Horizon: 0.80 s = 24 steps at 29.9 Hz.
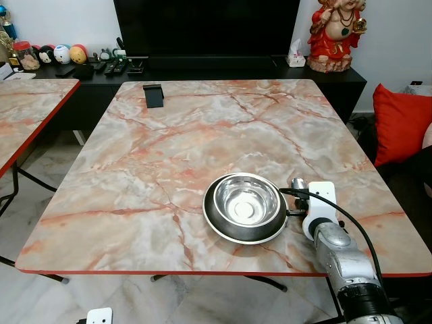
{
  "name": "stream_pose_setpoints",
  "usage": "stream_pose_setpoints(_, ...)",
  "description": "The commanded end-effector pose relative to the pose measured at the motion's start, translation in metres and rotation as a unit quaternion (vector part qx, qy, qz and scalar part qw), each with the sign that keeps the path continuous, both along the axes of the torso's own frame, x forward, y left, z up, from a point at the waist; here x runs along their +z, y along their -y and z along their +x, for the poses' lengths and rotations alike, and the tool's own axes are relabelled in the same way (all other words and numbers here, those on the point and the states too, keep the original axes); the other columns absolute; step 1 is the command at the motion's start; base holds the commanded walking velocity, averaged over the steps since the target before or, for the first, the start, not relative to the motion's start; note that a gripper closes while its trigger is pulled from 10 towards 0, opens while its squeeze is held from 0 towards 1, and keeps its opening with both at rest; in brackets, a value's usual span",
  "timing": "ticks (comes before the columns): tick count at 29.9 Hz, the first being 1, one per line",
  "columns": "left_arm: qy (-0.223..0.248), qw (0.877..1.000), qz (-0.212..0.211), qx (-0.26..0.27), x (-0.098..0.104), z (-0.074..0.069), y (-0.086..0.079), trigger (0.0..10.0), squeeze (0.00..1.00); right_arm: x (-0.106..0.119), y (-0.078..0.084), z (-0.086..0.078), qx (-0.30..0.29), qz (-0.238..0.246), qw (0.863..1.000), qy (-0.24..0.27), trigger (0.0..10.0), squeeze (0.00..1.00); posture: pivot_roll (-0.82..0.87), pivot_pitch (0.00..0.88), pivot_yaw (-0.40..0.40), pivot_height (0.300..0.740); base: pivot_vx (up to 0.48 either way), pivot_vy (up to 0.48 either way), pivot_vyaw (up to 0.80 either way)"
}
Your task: Setting the table
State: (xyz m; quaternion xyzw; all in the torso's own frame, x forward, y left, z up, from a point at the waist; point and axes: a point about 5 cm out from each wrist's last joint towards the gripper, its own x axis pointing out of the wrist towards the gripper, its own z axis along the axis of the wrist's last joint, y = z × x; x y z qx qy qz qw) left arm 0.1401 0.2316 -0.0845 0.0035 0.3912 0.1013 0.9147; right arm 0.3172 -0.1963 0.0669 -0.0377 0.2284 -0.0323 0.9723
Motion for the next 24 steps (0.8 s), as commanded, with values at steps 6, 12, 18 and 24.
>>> stream_pose_setpoints(6, -0.015, 1.0, 0.0, -0.006, -0.0026, -0.0049, -0.0005, 10.0, 0.0, -0.003, -0.0051, -0.001, 0.011, 0.01, 1.0, 0.007, 10.0, 0.0, 0.0, 0.0, 0.016, 0.74, 0.0, 0.0, 0.0)
stream_pose_setpoints(12, -0.016, 1.0, 0.001, -0.009, -0.0027, -0.0049, -0.0002, 10.0, 0.0, -0.0019, -0.0086, -0.0005, 0.015, 0.014, 1.0, 0.014, 10.0, 0.0, 0.01, 0.0, 0.015, 0.74, 0.0, 0.0, 0.0)
stream_pose_setpoints(18, -0.017, 1.0, 0.001, -0.01, -0.0028, -0.0046, 0.0, 10.0, 0.0, -0.0035, -0.0089, -0.0009, 0.013, 0.012, 1.0, 0.013, 10.0, 0.0, 0.01, 0.0, 0.017, 0.74, 0.0, 0.0, 0.0)
stream_pose_setpoints(24, -0.021, 1.0, 0.001, -0.011, -0.0034, -0.0058, -0.0004, 10.0, 0.0, -0.0056, -0.0075, -0.0018, 0.007, 0.005, 1.0, 0.009, 10.0, 0.0, 0.01, 0.0, 0.02, 0.74, 0.0, 0.0, 0.0)
